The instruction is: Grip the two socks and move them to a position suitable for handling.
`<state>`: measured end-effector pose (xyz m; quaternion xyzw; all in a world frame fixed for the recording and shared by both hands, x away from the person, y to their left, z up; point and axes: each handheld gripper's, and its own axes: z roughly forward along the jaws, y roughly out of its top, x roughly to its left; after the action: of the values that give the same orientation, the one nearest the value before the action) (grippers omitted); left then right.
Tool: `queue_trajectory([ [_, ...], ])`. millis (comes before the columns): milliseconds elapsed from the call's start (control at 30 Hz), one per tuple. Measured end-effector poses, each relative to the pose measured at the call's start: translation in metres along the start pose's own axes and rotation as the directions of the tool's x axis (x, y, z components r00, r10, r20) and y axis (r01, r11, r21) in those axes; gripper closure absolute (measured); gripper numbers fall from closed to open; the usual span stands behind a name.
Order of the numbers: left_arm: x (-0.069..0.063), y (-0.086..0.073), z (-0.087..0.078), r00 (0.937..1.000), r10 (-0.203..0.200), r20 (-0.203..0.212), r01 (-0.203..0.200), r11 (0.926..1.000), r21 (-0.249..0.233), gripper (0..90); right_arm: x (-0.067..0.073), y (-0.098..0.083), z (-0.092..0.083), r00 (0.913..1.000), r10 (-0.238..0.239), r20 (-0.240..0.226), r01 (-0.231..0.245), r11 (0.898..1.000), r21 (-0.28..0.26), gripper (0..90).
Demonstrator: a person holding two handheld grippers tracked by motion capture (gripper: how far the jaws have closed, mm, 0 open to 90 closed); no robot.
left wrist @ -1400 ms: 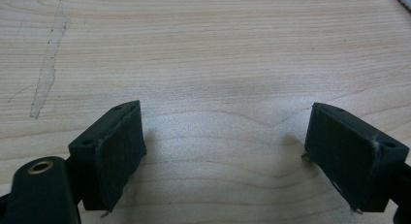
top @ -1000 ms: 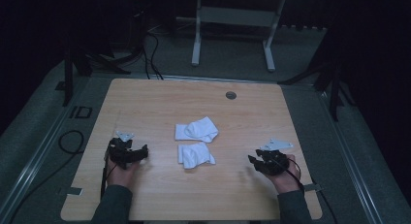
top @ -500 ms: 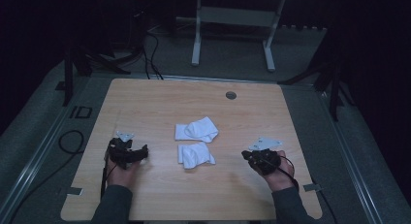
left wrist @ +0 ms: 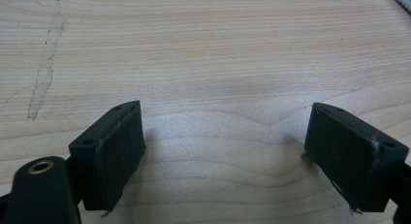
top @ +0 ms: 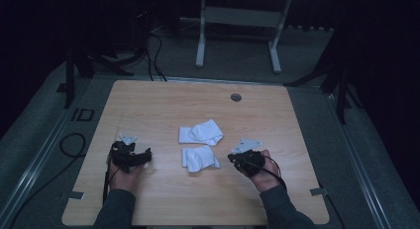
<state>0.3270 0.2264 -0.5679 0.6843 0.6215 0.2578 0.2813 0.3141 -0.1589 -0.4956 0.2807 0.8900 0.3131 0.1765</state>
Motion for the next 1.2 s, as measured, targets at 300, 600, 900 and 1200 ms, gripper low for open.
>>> queue_trajectory([
  [300,0.000,0.000,0.000,1.0000,0.000,0.000,0.000,1.0000,0.000,14.1,0.014,0.023,0.029,0.9982,-0.048,-0.036,0.049,0.999,0.021,89.9],
  [600,0.000,0.000,0.000,1.0000,0.006,0.004,-0.006,1.0000,0.000,14.2,0.023,0.034,0.065,0.9963,-0.050,-0.070,0.054,0.996,0.064,89.9],
  [900,0.000,0.000,0.000,0.9999,0.010,0.004,-0.010,1.0000,0.002,14.1,0.030,0.031,0.085,0.9955,-0.021,-0.093,0.030,0.995,0.098,89.9],
  [1200,0.000,0.000,0.000,1.0000,0.009,0.004,-0.009,1.0000,0.001,14.2,0.040,0.021,0.076,0.9900,-0.068,-0.124,0.080,0.993,0.091,89.9],
])
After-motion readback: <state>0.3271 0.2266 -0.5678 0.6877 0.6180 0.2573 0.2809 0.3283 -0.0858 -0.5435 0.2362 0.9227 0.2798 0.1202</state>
